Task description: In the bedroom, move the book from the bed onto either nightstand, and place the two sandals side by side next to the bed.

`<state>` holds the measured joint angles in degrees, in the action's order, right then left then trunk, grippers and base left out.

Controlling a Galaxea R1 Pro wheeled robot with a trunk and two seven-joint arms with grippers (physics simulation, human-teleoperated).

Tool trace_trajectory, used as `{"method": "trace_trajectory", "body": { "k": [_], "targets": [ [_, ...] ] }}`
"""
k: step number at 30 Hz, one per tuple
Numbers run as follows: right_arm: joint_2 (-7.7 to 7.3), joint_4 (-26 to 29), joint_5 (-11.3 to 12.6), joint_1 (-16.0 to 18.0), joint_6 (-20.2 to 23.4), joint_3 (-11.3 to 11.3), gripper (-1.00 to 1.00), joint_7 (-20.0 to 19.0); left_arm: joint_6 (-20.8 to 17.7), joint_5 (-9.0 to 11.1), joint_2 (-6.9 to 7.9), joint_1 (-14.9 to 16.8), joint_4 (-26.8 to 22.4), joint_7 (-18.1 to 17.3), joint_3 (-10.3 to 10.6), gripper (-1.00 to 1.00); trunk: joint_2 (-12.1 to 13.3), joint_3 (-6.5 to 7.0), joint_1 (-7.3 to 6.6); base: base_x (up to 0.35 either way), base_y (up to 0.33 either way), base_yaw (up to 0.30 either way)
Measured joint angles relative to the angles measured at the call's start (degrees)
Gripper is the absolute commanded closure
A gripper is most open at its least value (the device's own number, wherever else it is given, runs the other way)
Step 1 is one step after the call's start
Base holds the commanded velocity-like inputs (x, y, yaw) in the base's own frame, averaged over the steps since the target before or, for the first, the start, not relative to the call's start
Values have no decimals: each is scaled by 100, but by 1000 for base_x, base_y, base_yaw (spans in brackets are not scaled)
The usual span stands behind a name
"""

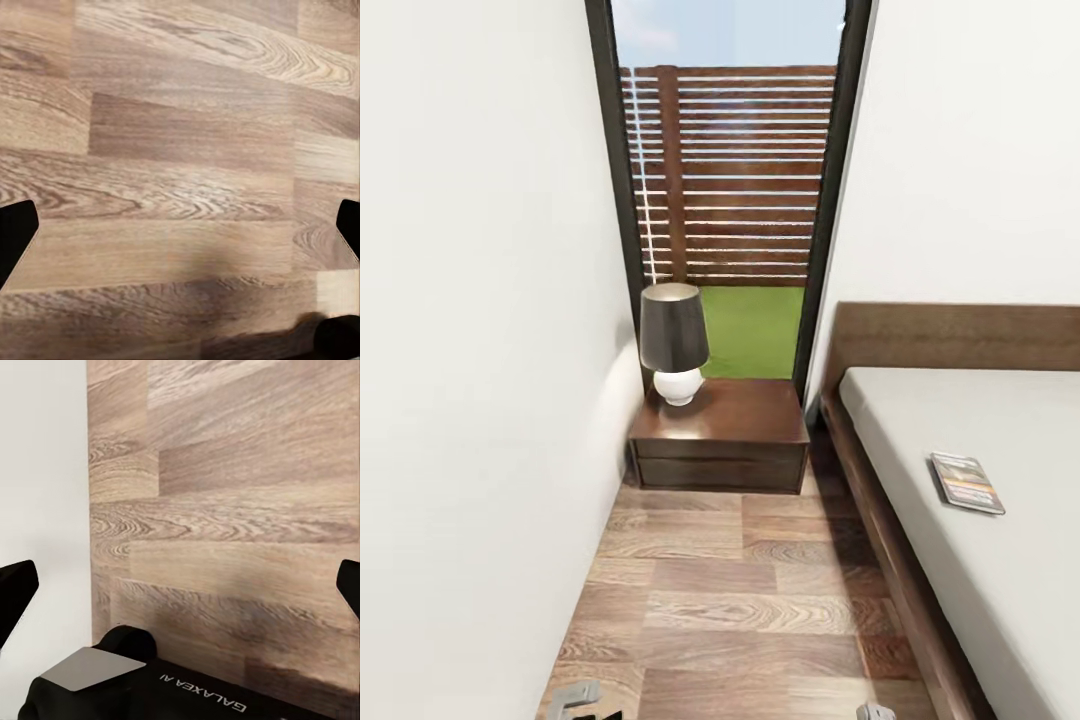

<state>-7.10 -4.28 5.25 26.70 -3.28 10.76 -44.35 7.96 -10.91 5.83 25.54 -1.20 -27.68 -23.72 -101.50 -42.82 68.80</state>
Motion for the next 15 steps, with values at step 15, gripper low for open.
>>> {"method": "trace_trajectory", "body": {
  "k": [15],
  "targets": [
    [0, 0, 0, 0, 1, 0, -100, -1, 0, 0, -2, 0, 0, 0, 0, -100, 0, 0, 0, 328, 0, 0]
  ]
}}
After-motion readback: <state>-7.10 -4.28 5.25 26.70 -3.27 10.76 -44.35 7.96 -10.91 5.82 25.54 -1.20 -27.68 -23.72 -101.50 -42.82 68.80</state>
